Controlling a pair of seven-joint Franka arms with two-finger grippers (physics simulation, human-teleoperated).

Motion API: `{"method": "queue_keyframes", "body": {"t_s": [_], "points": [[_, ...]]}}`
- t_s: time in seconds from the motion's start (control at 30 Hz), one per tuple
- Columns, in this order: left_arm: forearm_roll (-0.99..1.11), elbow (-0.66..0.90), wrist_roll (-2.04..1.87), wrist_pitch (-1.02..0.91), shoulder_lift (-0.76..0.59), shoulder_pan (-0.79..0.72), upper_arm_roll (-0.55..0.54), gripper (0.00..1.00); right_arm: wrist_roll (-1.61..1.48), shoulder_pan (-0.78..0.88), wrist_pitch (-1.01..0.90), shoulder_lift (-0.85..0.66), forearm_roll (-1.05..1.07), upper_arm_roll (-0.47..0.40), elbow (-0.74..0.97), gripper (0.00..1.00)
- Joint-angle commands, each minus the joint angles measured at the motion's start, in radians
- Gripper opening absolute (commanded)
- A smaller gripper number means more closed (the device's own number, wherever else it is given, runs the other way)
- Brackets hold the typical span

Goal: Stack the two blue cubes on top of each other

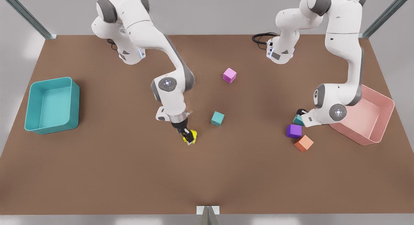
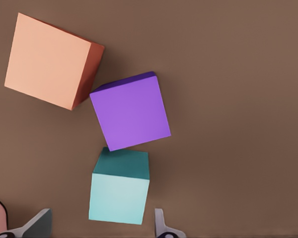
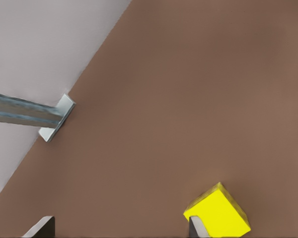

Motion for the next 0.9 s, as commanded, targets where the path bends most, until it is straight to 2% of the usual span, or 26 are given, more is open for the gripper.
{"method": "queue_keyframes", "body": {"t_s": [0.0, 0.03, 0.07, 0.1, 0.13, 0.2, 0.23, 0.27, 0.43, 0.47, 0.5, 0.53, 0.57, 0.7, 0.73, 0.77, 0.8, 0.87], "points": [[0.002, -0.003, 0.123, 0.006, 0.017, 0.005, 0.0, 1.0, -1.123, -0.248, -0.477, 0.029, -0.007, -0.005, 0.05, 1.0], [0.002, -0.003, 0.123, 0.009, 0.034, 0.006, 0.0, 1.0, -1.618, -0.418, -0.477, 0.12, -0.016, -0.003, 0.213, 1.0], [0.002, -0.003, 0.123, 0.009, 0.036, 0.006, 0.0, 1.0, -1.888, -0.504, -0.477, 0.116, -0.004, -0.002, 0.302, 1.0], [0.0, -0.006, 0.123, 0.01, 0.037, 0.009, 0.0, 1.0, -1.95, -0.514, -0.529, 0.033, -0.013, -0.034, 0.331, 1.0], [0.002, -0.014, 0.123, 0.023, 0.039, 0.014, 0.0, 1.0, -1.866, -0.501, -0.719, -0.07, -0.008, -0.097, 0.333, 1.0], [0.002, -0.014, 0.121, 0.037, 0.047, 0.014, 0.0, 1.0, -1.594, -0.458, -0.914, -0.18, -0.082, -0.089, 0.311, 1.0], [0.0, -0.014, 0.123, 0.046, 0.051, 0.014, 0.0, 1.0, -1.597, -0.449, -0.824, -0.24, -0.09, -0.083, 0.221, 1.0], [0.002, -0.015, 0.123, 0.061, 0.067, 0.014, 0.0, 1.0, -1.597, -0.396, -0.663, -0.386, -0.137, -0.081, -0.004, 1.0], [0.0, -0.021, 0.121, 0.067, 0.082, 0.014, 0.0, 1.0, -1.646, -0.415, -0.724, -0.372, -0.157, -0.077, 0.024, 1.0], [0.0, -0.021, 0.121, 0.069, 0.083, 0.014, 0.0, 1.0, -1.646, -0.437, -0.724, -0.381, -0.157, -0.034, 0.032, 1.0], [0.0, -0.021, 0.123, 0.079, 0.096, 0.014, 0.0, 1.0, -1.644, -0.547, -0.724, -0.374, -0.18, 0.105, 0.052, 1.0], [0.0, -0.021, 0.123, 0.083, 0.108, 0.012, 0.0, 1.0, -1.644, -0.645, -0.724, -0.374, -0.194, 0.208, 0.052, 1.0], [0.0, -0.02, 0.123, 0.087, 0.125, 0.011, 0.0, 1.0, -1.644, -0.681, -0.724, -0.371, -0.209, 0.253, 0.052, 1.0], [0.0, -0.02, 0.123, 0.11, 0.163, 0.009, 0.0, 1.0, -1.646, -0.672, -0.719, -0.338, -0.232, 0.253, 0.072, 1.0], [0.002, -0.018, 0.123, 0.112, 0.163, 0.011, 0.0, 0.85, -1.643, -0.672, -0.718, -0.338, -0.234, 0.253, 0.075, 1.0], [0.002, -0.018, 0.123, 0.11, 0.157, 0.011, 0.0, 0.61, -1.643, -0.669, -0.715, -0.326, -0.234, 0.255, 0.103, 1.0], [0.002, -0.018, 0.126, 0.109, 0.153, 0.014, 0.0, 0.48, -1.643, -0.672, -0.715, -0.315, -0.234, 0.253, 0.116, 1.0], [0.002, -0.017, 0.135, 0.107, 0.148, 0.014, 0.0, 0.45, -1.644, -0.675, -0.715, -0.309, -0.232, 0.25, 0.118, 1.0]]}}
